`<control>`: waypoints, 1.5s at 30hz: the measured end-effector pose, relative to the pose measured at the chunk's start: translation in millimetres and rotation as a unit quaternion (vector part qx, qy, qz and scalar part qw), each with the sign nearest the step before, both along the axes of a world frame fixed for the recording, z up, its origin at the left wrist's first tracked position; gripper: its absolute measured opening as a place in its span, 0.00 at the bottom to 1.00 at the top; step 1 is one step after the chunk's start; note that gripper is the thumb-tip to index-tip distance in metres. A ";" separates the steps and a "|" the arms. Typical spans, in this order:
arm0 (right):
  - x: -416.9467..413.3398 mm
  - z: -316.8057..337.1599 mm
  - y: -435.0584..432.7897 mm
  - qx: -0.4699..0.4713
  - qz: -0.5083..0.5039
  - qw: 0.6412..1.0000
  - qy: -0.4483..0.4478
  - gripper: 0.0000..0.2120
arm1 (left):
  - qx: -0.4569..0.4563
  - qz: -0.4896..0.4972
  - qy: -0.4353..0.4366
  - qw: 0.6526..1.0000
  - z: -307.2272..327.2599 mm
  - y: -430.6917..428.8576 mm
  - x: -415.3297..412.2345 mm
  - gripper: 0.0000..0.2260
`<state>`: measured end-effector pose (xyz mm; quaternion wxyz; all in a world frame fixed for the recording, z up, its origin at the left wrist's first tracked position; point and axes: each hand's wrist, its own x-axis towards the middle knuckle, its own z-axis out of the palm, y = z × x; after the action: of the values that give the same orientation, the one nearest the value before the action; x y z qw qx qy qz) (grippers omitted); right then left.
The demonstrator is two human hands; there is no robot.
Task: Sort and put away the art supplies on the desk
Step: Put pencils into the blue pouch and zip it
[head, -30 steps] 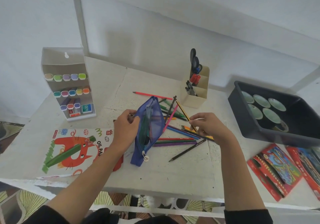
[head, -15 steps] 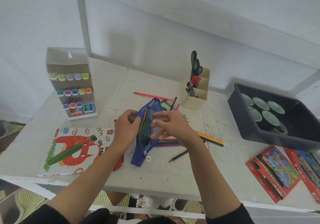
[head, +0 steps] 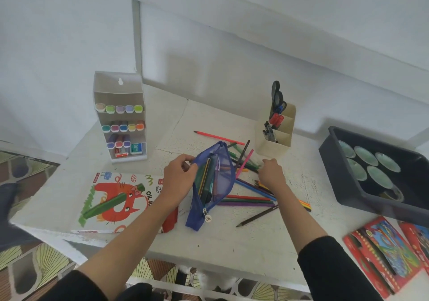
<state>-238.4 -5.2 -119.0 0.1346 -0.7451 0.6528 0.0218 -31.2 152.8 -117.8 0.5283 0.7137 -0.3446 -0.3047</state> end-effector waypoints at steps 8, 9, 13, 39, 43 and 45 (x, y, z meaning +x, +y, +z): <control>-3.7 -9.6 -10.5 -0.052 -0.048 0.996 -0.048 0.05 | 0.009 -0.003 -0.001 1.000 2.8 4.5 3.4 0.03; -6.4 -9.7 -11.3 -0.049 -0.061 0.994 -0.083 0.03 | 0.009 -0.005 -0.002 1.000 2.4 4.8 3.5 0.03; -15.4 -0.5 -1.8 -0.095 -0.094 0.956 -0.261 0.05 | 0.006 -0.007 -0.005 1.000 -0.6 4.0 4.1 0.03; 51.5 73.2 117.9 0.073 0.235 0.838 -0.487 0.11 | -0.002 -0.013 -0.017 1.000 -3.6 2.5 2.1 0.06; 56.5 61.5 115.4 0.057 0.278 0.886 -0.367 0.17 | 0.000 -0.008 -0.015 1.000 -3.2 5.9 1.6 0.07; 54.7 60.9 113.5 0.030 0.246 0.878 -0.410 0.17 | 0.000 -0.007 -0.005 1.000 -3.0 8.2 1.6 0.06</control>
<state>-183.7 108.3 -58.1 0.4026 -0.8196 0.3338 -0.2341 -29.7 161.0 -120.8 0.5242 0.7129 -0.3525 -0.3046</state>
